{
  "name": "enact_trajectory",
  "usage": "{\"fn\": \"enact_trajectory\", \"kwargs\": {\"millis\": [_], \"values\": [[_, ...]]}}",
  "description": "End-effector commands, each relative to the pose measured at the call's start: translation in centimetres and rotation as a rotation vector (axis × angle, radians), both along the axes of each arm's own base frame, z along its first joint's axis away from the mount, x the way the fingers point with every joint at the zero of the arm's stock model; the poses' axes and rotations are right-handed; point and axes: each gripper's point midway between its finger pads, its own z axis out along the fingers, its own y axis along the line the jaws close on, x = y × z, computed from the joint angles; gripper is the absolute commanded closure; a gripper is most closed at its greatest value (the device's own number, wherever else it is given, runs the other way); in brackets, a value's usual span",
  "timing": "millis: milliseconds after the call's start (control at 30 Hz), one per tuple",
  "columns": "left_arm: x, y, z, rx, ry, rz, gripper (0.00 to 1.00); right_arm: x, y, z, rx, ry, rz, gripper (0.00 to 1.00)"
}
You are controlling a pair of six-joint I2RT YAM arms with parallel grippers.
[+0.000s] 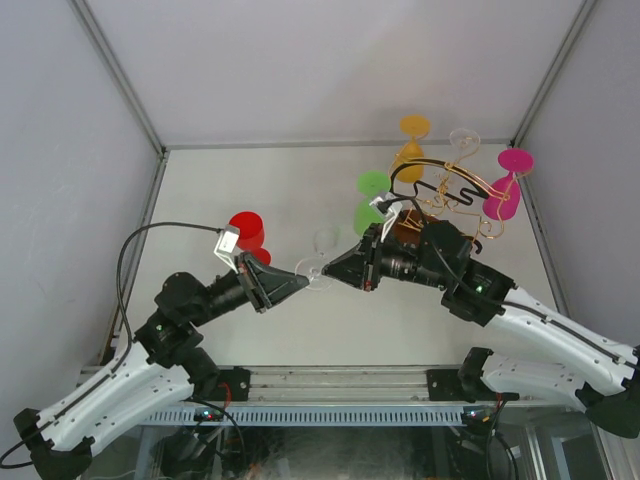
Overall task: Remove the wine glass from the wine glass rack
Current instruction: Place the wine glass at the center of the board.
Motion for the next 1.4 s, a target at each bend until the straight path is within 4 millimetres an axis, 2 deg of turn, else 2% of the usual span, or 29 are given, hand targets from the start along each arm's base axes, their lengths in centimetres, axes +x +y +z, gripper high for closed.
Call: {"fn": "enact_trajectory", "kwargs": {"millis": [0, 100, 200, 367, 533, 633, 733, 800, 833, 967, 1067, 1133, 1333, 1367], "values": [[0.4, -0.1, 2.4, 0.012, -0.114, 0.013, 1.0, -1.2, 0.4, 4.6, 0.072, -0.136, 0.119, 0.83], [0.1, 0.1, 3.6, -0.019, -0.143, 0.013, 1.0, -1.4, 0.4, 4.4, 0.046, -0.143, 0.138, 0.7], [0.0, 0.2, 3.8, -0.045, -0.164, 0.009, 1.0, -1.8, 0.8, 3.3, 0.032, -0.11, 0.158, 0.63], [-0.2, 0.1, 2.5, -0.083, -0.152, -0.002, 1.0, -2.0, 1.8, -0.1, 0.018, 0.004, 0.141, 0.55], [0.3, 0.4, 1.0, -0.101, -0.124, 0.036, 1.0, -1.2, 1.9, -1.0, 0.025, 0.046, 0.084, 0.55], [0.2, 0.6, 1.1, -0.112, -0.13, 0.042, 1.0, -0.9, 1.5, -1.1, 0.045, 0.047, 0.059, 0.57], [0.4, 0.6, 0.5, -0.104, -0.118, 0.047, 1.0, -0.6, 1.2, -1.4, 0.081, 0.071, 0.052, 0.7], [0.6, 0.4, 0.2, -0.104, -0.11, 0.048, 1.0, -0.7, 1.1, -1.1, 0.106, 0.075, 0.064, 0.85], [0.6, 0.4, 0.1, -0.104, -0.108, 0.047, 1.0, -0.8, 1.0, -0.9, 0.117, 0.07, 0.075, 0.88], [0.2, -0.2, -0.3, -0.092, -0.1, 0.009, 1.0, -0.3, 0.5, -0.7, 0.152, 0.056, 0.047, 0.88], [0.3, -0.4, -0.7, -0.084, -0.085, 0.004, 1.0, -0.2, 0.3, -0.9, 0.166, 0.055, 0.042, 0.83], [0.2, -0.5, -0.7, -0.085, -0.084, 0.0, 1.0, 0.0, 0.3, -1.3, 0.161, 0.066, 0.034, 0.82], [0.2, -0.7, -0.6, -0.085, -0.078, 0.0, 1.0, 0.4, 0.4, -0.8, 0.206, 0.092, 0.027, 0.84], [0.1, -0.8, -0.6, -0.083, -0.077, -0.004, 1.0, 0.3, 0.5, -0.8, 0.211, 0.1, 0.032, 0.87]]}}
